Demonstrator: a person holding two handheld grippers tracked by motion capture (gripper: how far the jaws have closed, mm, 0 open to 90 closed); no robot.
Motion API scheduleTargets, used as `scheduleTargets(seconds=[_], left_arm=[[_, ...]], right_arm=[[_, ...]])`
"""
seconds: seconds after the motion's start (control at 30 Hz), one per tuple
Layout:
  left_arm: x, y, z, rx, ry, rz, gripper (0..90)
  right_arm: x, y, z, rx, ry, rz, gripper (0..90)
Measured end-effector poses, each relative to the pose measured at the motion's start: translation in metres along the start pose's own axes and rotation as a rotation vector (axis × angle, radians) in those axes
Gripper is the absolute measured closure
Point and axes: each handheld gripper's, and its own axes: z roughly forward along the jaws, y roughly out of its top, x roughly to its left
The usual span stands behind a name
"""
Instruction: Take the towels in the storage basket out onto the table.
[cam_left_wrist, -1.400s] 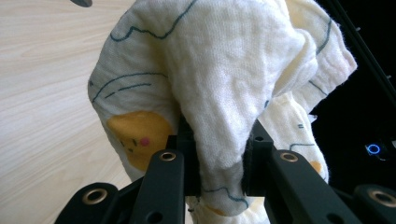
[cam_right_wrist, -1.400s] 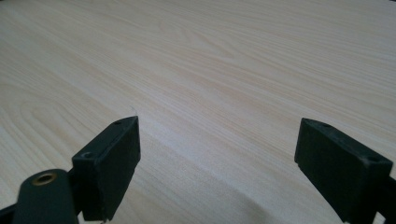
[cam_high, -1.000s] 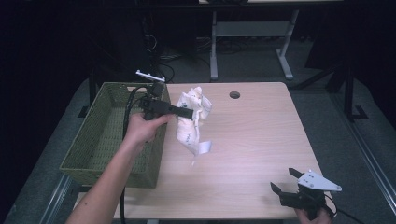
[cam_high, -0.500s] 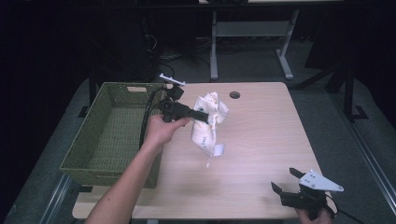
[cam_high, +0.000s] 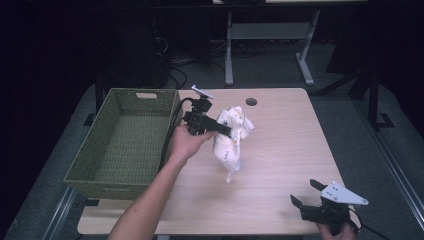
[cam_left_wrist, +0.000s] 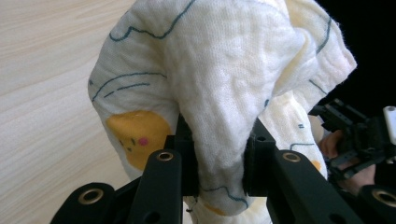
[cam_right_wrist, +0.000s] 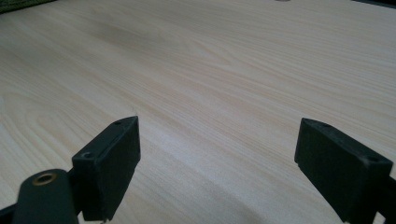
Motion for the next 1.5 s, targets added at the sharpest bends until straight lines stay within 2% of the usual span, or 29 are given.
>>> scheduleTargets(seconds=[0.1, 0.17, 0.27, 0.4, 0.5, 0.63, 0.67, 0.8, 1.0, 1.23, 1.37, 1.5], left_arm=[[-0.001, -0.002, 0.010, 0.007, 0.004, -0.002, 71.7], [-0.001, -0.003, 0.016, 0.010, -0.007, -0.006, 71.7], [-0.004, -0.003, 0.025, 0.039, 0.023, 0.016, 71.7], [-0.004, -0.003, 0.032, 0.042, 0.035, 0.016, 71.7], [-0.004, -0.002, 0.037, 0.044, 0.067, 0.030, 71.5], [-0.001, -0.003, 0.045, 0.064, 0.132, 0.053, 71.3], [0.000, -0.004, 0.046, 0.066, 0.135, 0.053, 71.3], [0.003, -0.006, 0.054, 0.049, 0.120, 0.020, 71.3], [0.005, -0.006, 0.068, 0.052, 0.152, 0.000, 71.3], [0.003, -0.007, 0.082, 0.096, 0.271, 0.061, 70.1], [0.001, -0.009, 0.089, 0.101, 0.293, 0.078, 69.9], [-0.002, -0.012, 0.100, 0.136, 0.349, 0.112, 69.7]], right_arm=[[0.000, 0.001, -0.001, -0.004, -0.001, 0.001, 13.8], [0.001, 0.001, -0.001, -0.004, -0.001, 0.002, 13.8], [0.000, 0.001, -0.001, -0.006, 0.001, 0.001, 13.9], [0.000, 0.001, -0.002, -0.007, 0.001, 0.004, 13.9], [-0.001, 0.001, -0.003, -0.009, 0.003, 0.005, 13.8], [-0.001, 0.002, -0.002, -0.017, 0.007, 0.004, 13.9], [0.000, 0.002, -0.002, -0.018, 0.008, 0.006, 13.8], [0.000, 0.002, -0.001, -0.011, 0.007, 0.002, 13.9], [0.000, 0.002, -0.001, -0.010, 0.008, -0.002, 13.8], [0.000, 0.002, -0.001, -0.010, 0.009, -0.003, 13.9], [0.000, 0.001, -0.001, -0.012, 0.011, -0.004, 13.9], [-0.001, 0.001, -0.001, -0.011, 0.012, -0.005, 13.9]])
